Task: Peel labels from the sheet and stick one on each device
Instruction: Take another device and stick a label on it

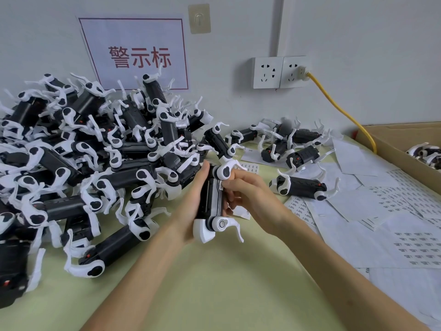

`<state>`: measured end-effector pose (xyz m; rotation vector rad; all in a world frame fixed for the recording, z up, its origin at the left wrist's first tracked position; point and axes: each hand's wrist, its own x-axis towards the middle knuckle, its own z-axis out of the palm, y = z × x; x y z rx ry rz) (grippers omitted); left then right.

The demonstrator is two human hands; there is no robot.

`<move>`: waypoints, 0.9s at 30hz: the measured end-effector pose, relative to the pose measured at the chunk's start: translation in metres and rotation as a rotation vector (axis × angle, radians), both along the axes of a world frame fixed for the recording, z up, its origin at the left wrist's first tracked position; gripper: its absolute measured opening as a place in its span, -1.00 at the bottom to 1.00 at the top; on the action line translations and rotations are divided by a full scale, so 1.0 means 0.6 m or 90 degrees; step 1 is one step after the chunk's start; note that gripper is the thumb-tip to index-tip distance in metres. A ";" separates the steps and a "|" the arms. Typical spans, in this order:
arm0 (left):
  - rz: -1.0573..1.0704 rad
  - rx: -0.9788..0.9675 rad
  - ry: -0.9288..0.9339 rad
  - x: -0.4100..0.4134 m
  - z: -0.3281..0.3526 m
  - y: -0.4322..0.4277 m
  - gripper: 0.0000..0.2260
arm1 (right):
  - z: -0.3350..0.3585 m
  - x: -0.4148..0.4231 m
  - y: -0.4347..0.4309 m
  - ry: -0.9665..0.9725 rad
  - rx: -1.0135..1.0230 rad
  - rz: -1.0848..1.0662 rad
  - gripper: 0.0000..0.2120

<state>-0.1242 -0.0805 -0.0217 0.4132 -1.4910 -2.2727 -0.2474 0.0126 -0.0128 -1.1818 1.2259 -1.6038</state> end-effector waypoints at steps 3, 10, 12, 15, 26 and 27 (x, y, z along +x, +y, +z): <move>0.057 -0.046 -0.027 0.002 0.004 0.002 -0.37 | 0.000 0.001 0.000 0.026 0.007 -0.027 -0.85; 0.125 -0.102 -0.028 0.001 0.008 0.003 -0.36 | -0.004 0.006 -0.001 0.066 -0.016 -0.058 -0.83; 0.130 -0.095 -0.025 0.001 0.008 0.003 -0.37 | -0.005 0.007 -0.001 0.079 -0.024 -0.061 -0.83; 0.121 -0.078 -0.031 0.002 0.008 0.003 -0.33 | -0.004 0.008 0.001 0.094 -0.025 -0.059 -0.79; 0.022 0.084 0.025 0.004 0.002 0.000 -0.46 | 0.005 0.005 0.006 0.091 -0.042 -0.029 -0.82; 0.025 0.101 0.035 0.003 0.003 0.001 -0.48 | 0.006 0.004 0.007 0.088 -0.048 -0.022 -0.84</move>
